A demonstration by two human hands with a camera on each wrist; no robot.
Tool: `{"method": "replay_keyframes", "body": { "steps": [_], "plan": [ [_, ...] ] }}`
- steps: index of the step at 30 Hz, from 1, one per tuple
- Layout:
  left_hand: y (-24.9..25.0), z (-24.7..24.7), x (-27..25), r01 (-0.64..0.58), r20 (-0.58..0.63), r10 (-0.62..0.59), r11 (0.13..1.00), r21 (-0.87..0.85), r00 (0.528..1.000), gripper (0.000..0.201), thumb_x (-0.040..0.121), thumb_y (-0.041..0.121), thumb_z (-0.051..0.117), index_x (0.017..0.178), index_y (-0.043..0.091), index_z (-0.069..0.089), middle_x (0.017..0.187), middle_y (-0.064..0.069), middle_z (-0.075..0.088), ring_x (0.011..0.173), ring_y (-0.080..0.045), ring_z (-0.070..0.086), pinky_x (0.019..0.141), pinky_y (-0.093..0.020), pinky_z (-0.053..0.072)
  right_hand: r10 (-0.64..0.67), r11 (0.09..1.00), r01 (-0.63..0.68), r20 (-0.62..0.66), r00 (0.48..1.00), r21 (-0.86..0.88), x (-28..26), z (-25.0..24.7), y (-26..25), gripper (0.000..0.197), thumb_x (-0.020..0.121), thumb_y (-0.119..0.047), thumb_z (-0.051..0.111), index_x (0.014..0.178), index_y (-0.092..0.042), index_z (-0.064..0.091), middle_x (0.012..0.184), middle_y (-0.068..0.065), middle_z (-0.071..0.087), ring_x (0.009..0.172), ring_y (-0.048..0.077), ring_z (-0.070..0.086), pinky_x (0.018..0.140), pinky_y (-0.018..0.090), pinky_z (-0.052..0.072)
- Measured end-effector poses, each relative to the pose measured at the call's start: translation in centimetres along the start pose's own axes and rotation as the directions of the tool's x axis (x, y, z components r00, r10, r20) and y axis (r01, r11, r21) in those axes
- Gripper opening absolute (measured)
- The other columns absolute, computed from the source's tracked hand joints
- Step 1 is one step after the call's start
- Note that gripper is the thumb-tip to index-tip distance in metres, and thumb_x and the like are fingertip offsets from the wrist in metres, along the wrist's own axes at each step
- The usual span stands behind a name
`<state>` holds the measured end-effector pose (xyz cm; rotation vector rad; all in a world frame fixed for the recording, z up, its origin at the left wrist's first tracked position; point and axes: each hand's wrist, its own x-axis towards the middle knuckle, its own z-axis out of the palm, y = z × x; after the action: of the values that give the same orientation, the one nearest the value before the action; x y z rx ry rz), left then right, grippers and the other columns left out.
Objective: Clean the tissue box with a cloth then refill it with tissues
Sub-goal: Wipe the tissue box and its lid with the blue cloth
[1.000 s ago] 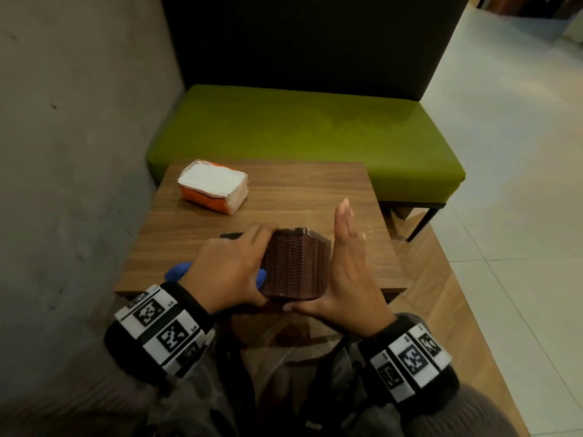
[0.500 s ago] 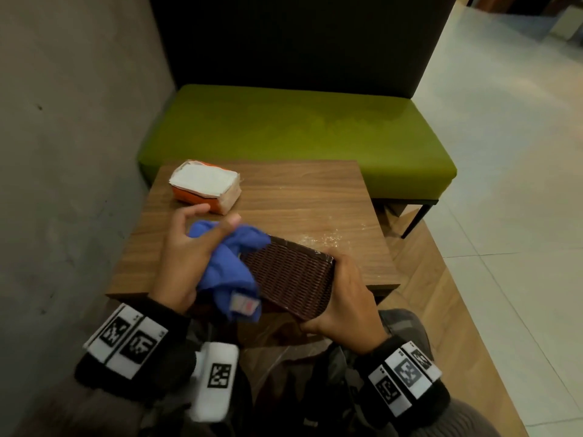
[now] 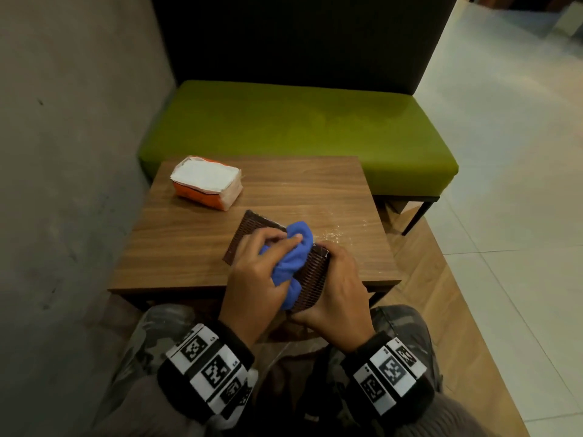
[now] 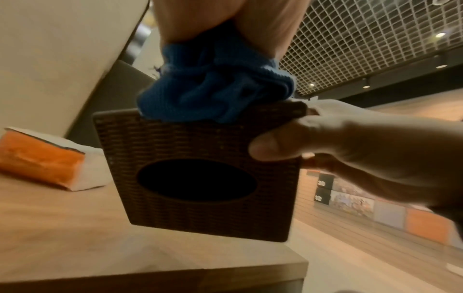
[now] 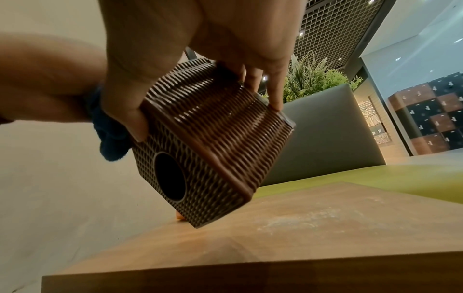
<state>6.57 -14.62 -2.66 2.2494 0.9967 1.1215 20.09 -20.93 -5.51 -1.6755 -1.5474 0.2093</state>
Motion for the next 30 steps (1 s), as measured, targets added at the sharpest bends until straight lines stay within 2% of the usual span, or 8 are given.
{"method": "replay_keyframes", "body": {
  "steps": [3, 7, 11, 15, 19, 24, 28, 30],
  "plan": [
    [0.0, -0.3, 0.3, -0.138, 0.094, 0.134, 0.990, 0.041, 0.986, 0.047, 0.072, 0.011, 0.052, 0.117, 0.015, 0.064, 0.109, -0.005, 0.056, 0.099, -0.020, 0.052, 0.084, -0.036, 0.047, 0.006, 1.000, -0.006, -0.003, 1.000, 0.030, 0.5, -0.2, 0.0, 0.094, 0.054, -0.052, 0.081, 0.130, -0.016, 0.038, 0.118, -0.011, 0.041, 0.106, 0.007, 0.046, 0.082, 0.015, 0.042],
    [-1.1, -1.3, 3.0, -0.013, -0.029, 0.013, 1.000, 0.005, 0.999, 0.046, 0.070, -0.003, 0.056, 0.113, 0.009, 0.066, 0.104, -0.014, 0.058, 0.098, -0.013, 0.050, 0.088, -0.015, 0.039, -0.007, 1.000, 0.007, -0.018, 1.000, 0.008, 1.4, -0.3, -0.1, 0.100, 0.047, -0.040, 0.092, 0.128, -0.015, 0.037, 0.119, 0.004, 0.052, 0.108, 0.012, 0.048, 0.086, 0.028, 0.046],
    [0.5, -1.2, 1.8, -0.238, 0.132, 0.227, 0.968, 0.074, 0.965, 0.046, 0.071, 0.005, 0.058, 0.115, 0.009, 0.065, 0.106, -0.012, 0.060, 0.096, -0.024, 0.054, 0.081, -0.038, 0.047, -0.023, 0.999, 0.024, -0.024, 0.999, 0.040, 1.8, -0.3, -0.5, 0.096, 0.055, -0.048, 0.085, 0.132, -0.020, 0.034, 0.122, 0.007, 0.052, 0.110, 0.012, 0.047, 0.089, 0.031, 0.047],
    [-1.1, -1.9, 3.5, -0.061, -0.033, 0.062, 0.998, 0.028, 0.998, 0.043, 0.070, -0.005, 0.062, 0.110, 0.008, 0.067, 0.102, -0.013, 0.058, 0.096, -0.020, 0.052, 0.082, -0.033, 0.045, -0.011, 1.000, 0.011, -0.026, 1.000, 0.005, 1.6, -0.2, -0.4, 0.102, 0.050, -0.041, 0.090, 0.131, -0.011, 0.036, 0.121, 0.007, 0.051, 0.110, 0.008, 0.045, 0.089, 0.029, 0.046],
    [0.9, -1.5, 1.6, -0.239, 0.138, 0.228, 0.968, 0.070, 0.964, 0.049, 0.066, 0.001, 0.065, 0.114, 0.009, 0.066, 0.104, -0.012, 0.059, 0.095, -0.024, 0.054, 0.081, -0.037, 0.045, -0.006, 0.999, 0.006, -0.001, 1.000, 0.047, 1.8, -0.4, -1.1, 0.093, 0.057, -0.053, 0.076, 0.133, -0.020, 0.034, 0.118, 0.003, 0.049, 0.105, 0.002, 0.041, 0.087, 0.028, 0.044],
    [-1.0, -2.1, 3.1, -0.045, -0.027, 0.045, 0.999, 0.024, 0.999, 0.043, 0.069, -0.006, 0.063, 0.109, 0.008, 0.068, 0.100, -0.013, 0.058, 0.096, -0.021, 0.053, 0.082, -0.037, 0.046, 0.049, 0.998, -0.049, 0.004, 0.999, 0.048, 1.4, -0.4, -0.9, 0.102, 0.050, -0.047, 0.085, 0.132, -0.007, 0.038, 0.120, 0.002, 0.048, 0.108, 0.009, 0.045, 0.085, 0.022, 0.043],
    [1.2, -1.9, 1.3, -0.165, 0.150, 0.154, 0.984, 0.062, 0.977, 0.048, 0.066, 0.010, 0.057, 0.113, 0.010, 0.067, 0.103, -0.010, 0.058, 0.095, -0.024, 0.053, 0.081, -0.036, 0.045, 0.021, 0.996, -0.020, -0.012, 1.000, 0.084, 1.3, -0.6, -1.1, 0.096, 0.054, -0.040, 0.090, 0.130, -0.017, 0.037, 0.118, -0.001, 0.047, 0.107, 0.014, 0.049, 0.086, 0.020, 0.043],
    [0.1, -2.2, 2.1, -0.093, 0.102, 0.088, 0.995, 0.045, 0.991, 0.041, 0.070, 0.007, 0.056, 0.110, 0.009, 0.067, 0.101, -0.011, 0.058, 0.094, -0.025, 0.055, 0.081, -0.031, 0.045, 0.037, 0.996, -0.037, -0.006, 0.999, 0.078, 1.1, -0.6, -0.8, 0.101, 0.051, -0.040, 0.090, 0.132, -0.010, 0.038, 0.119, -0.002, 0.045, 0.109, 0.013, 0.049, 0.086, 0.013, 0.038]
  ]
}}
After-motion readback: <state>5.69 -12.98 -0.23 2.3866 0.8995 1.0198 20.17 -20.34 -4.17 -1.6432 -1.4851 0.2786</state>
